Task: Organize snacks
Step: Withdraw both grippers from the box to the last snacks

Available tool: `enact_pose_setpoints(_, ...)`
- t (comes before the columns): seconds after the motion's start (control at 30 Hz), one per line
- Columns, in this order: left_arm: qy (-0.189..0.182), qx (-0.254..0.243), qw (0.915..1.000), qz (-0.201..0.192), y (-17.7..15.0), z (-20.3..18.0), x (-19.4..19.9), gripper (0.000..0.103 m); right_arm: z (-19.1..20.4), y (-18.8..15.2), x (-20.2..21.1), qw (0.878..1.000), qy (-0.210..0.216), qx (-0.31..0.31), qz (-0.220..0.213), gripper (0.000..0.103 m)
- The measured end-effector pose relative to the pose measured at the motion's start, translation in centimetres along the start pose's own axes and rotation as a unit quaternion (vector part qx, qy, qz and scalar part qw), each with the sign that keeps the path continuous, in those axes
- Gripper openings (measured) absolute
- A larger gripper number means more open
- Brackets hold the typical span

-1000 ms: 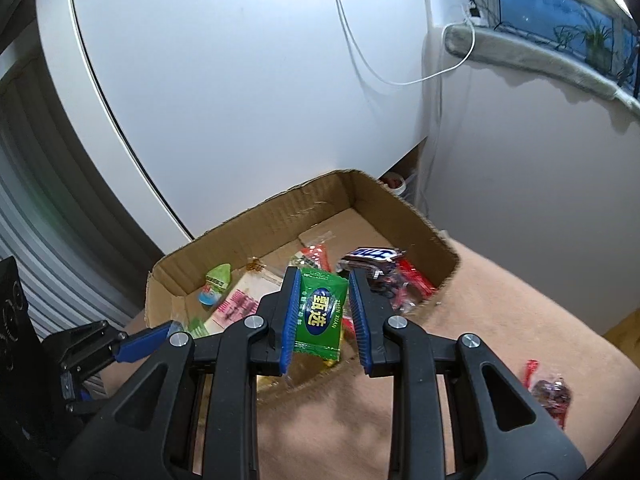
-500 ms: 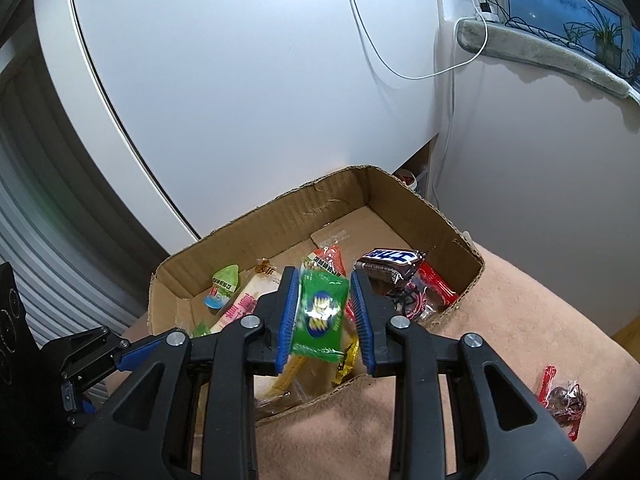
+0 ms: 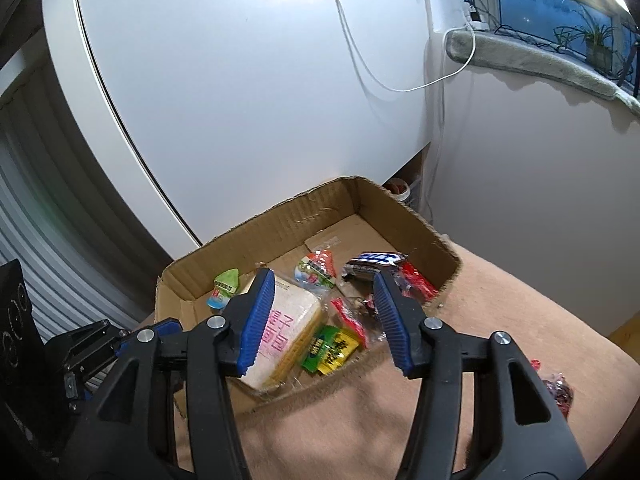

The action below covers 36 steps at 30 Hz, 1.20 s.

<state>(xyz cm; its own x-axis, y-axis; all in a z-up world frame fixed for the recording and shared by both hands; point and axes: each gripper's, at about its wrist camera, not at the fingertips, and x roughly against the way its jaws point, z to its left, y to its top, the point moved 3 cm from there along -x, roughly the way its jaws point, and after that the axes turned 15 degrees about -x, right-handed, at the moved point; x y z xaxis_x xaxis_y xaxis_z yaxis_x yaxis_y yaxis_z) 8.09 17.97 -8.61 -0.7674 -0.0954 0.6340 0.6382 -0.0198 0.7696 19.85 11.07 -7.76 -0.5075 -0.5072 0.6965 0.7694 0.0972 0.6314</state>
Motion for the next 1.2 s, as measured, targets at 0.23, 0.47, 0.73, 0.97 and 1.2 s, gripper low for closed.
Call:
enact_pose_setpoints(0.23, -0.008, -0.003, 0.9999, -0.009, 0.5, -1.3, 0.6, 0.035, -2.5, -0.1, 3.3, 1.000, -0.008, -0.012, -0.021, 0.061)
enact_pose_setpoints(0.47, -0.026, -0.015, 0.9994, -0.020, 1.3, -3.6, 0.9, 0.042, -7.2, -0.4, 7.8, 0.997, -0.043, -0.025, -0.053, 0.083)
enact_pose_setpoints(0.73, -0.068, -0.042, 0.9966, -0.022, 2.0, -8.2, 0.0, 0.048, -13.9, -1.1, 10.8, 0.993, -0.093, -0.053, -0.059, 0.083)
enact_pose_setpoints(0.97, -0.115, -0.063, 0.9914, -0.006, 2.0, -12.3, -1.7, 0.048, -18.2, -2.6, 10.5, 0.992, -0.100, -0.068, -0.033, 0.083)
enact_pose_setpoints(1.2, -0.148, -0.111, 0.9828, 0.009, 2.6, -16.3, -3.8, 0.048, -20.2, -3.4, 8.6, 0.995, -0.073, -0.068, -0.006, 0.083)
